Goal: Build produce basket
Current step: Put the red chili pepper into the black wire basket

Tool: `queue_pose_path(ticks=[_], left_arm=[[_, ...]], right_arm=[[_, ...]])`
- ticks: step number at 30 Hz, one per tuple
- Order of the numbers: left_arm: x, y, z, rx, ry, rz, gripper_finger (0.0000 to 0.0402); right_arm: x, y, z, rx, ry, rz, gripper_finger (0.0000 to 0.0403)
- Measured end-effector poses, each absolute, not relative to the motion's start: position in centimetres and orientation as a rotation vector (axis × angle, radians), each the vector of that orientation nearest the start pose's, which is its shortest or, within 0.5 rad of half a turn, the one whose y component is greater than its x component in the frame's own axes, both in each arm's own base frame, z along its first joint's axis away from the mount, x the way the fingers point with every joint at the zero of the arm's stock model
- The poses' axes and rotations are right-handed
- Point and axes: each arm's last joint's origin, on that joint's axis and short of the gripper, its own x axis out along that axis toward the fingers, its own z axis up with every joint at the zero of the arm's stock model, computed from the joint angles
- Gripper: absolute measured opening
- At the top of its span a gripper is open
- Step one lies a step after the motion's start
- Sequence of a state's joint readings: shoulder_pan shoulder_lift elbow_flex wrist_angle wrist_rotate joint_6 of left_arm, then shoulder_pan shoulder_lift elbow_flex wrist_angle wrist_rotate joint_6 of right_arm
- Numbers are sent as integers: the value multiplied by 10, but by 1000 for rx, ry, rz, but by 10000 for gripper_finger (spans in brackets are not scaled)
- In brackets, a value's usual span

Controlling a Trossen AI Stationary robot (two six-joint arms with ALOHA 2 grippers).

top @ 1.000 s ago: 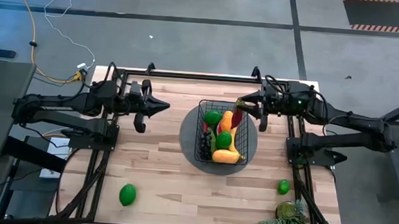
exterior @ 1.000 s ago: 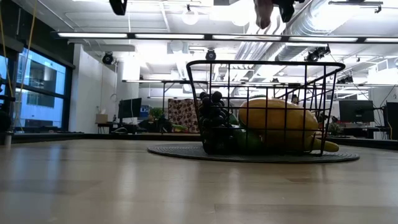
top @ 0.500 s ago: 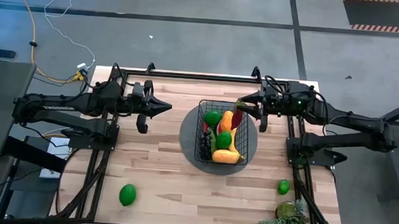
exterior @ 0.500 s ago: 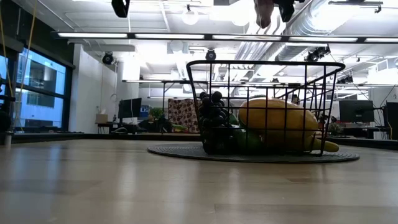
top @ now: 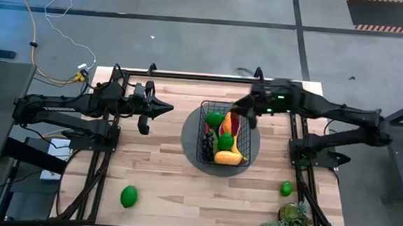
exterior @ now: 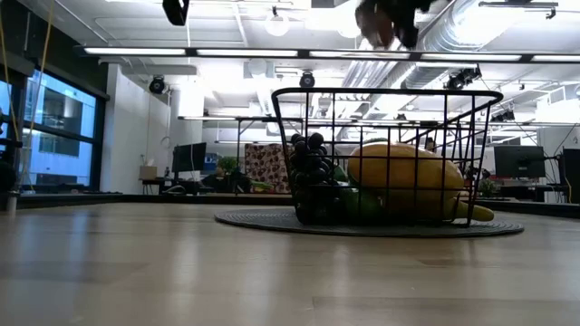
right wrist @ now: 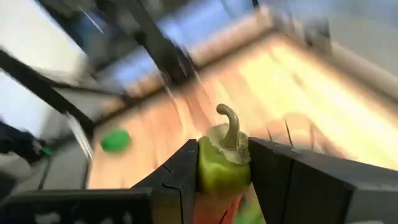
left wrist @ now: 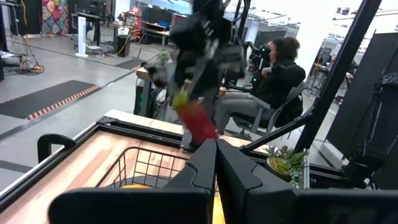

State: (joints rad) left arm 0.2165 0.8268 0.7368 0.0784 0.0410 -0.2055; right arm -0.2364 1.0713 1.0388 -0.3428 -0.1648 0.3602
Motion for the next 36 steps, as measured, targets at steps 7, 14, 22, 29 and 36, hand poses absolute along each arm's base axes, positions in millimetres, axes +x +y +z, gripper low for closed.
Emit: queue_pose_path(ticks=[7, 14, 22, 29, 36], left_arm=[[183, 39, 334, -207, -5, 176, 0], [183, 39, 334, -202, 1, 176, 0], [183, 39, 334, -170, 4, 176, 0], [183, 39, 334, -170, 4, 176, 0], [183, 39, 334, -153, 6, 176, 0]], right_arm=[[253, -65, 300, 699, 822, -339, 103], [261, -70, 248, 933, 995, -552, 103], [269, -74, 227, 981, 1010, -684, 103], [271, -75, 220, 1024, 1036, -730, 103], [273, -76, 216, 1003, 1042, -731, 103]])
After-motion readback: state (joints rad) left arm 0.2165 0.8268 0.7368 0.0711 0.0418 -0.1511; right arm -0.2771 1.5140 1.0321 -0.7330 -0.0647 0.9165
